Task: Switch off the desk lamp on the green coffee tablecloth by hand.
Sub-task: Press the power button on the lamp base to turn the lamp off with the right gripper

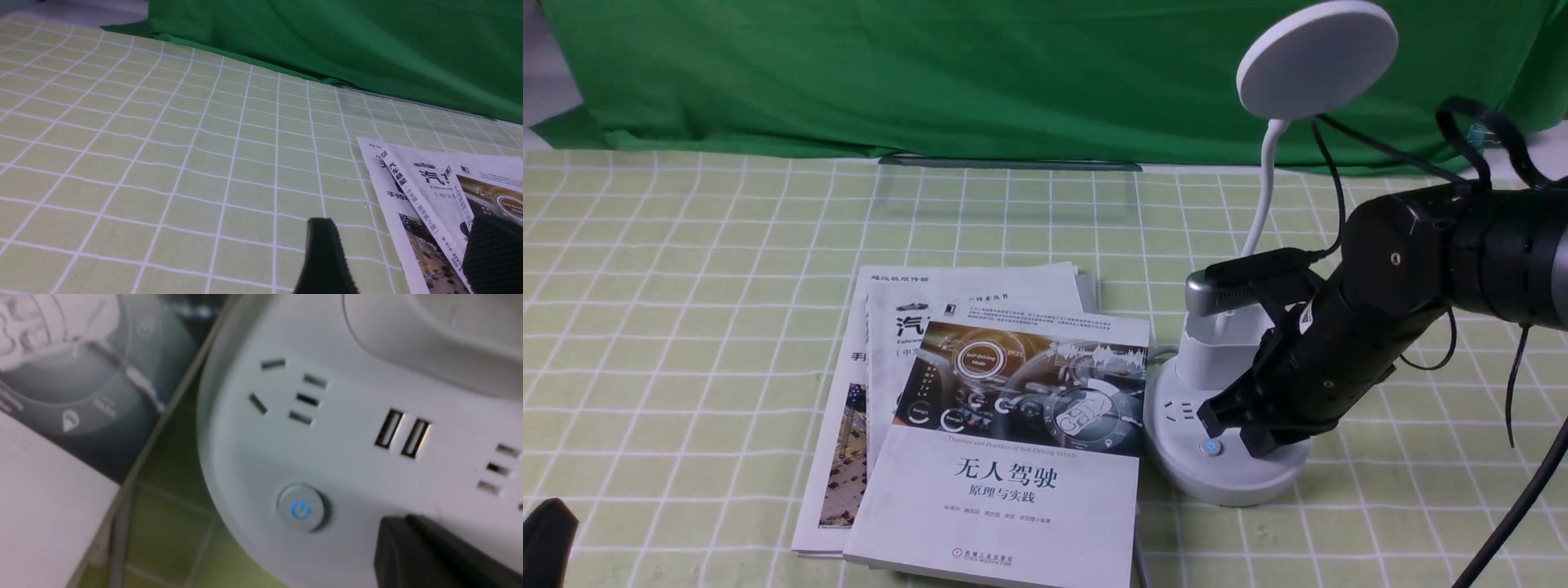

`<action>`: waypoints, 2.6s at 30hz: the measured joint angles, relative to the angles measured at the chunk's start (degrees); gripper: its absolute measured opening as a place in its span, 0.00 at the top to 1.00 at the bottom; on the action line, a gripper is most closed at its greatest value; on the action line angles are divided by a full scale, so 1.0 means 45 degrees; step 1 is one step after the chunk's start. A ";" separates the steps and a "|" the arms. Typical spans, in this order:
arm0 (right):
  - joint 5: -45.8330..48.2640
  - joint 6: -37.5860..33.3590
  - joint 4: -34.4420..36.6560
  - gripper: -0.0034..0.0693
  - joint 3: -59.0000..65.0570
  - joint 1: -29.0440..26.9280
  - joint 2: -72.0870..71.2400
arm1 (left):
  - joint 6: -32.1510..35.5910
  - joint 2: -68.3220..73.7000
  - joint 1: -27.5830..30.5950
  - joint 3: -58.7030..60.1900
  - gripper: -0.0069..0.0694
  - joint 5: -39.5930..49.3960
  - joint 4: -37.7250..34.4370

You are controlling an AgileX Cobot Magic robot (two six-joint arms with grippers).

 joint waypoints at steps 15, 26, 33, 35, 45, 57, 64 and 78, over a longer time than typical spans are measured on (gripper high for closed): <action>-0.0022 0.0080 -0.0353 0.89 0.0114 0.0000 -0.1122 | 0.0000 0.0000 0.0000 0.0000 0.37 0.0000 0.0000; 0.0060 0.0080 -0.0523 0.89 -0.0021 0.0000 0.0011 | 0.0000 0.0000 0.0000 0.0000 0.37 0.0000 0.0000; 0.0024 0.0386 -0.0911 0.89 0.0101 0.0000 -0.0488 | 0.0000 0.0000 0.0000 0.0000 0.37 0.0000 0.0000; 0.0049 0.0436 -0.1051 0.89 0.0129 0.0000 -0.0859 | 0.0000 0.0000 0.0000 0.0000 0.37 0.0000 0.0000; 0.0092 0.0679 -0.1079 0.89 0.0129 0.0000 -0.1678 | 0.0000 0.0000 0.0000 0.0000 0.37 0.0000 0.0000; 0.0092 0.0733 -0.1067 0.89 0.0129 0.0000 -0.1678 | 0.0000 0.0000 0.0000 0.0000 0.37 0.0000 0.0000; 0.0107 0.0747 -0.1067 0.89 0.0129 0.0000 -0.1678 | 0.0000 0.0000 0.0000 0.0000 0.37 0.0000 0.0000; 0.0146 0.0759 -0.0879 0.89 0.0129 0.0000 -0.0504 | 0.0000 0.0000 0.0000 0.0000 0.37 0.0000 0.0000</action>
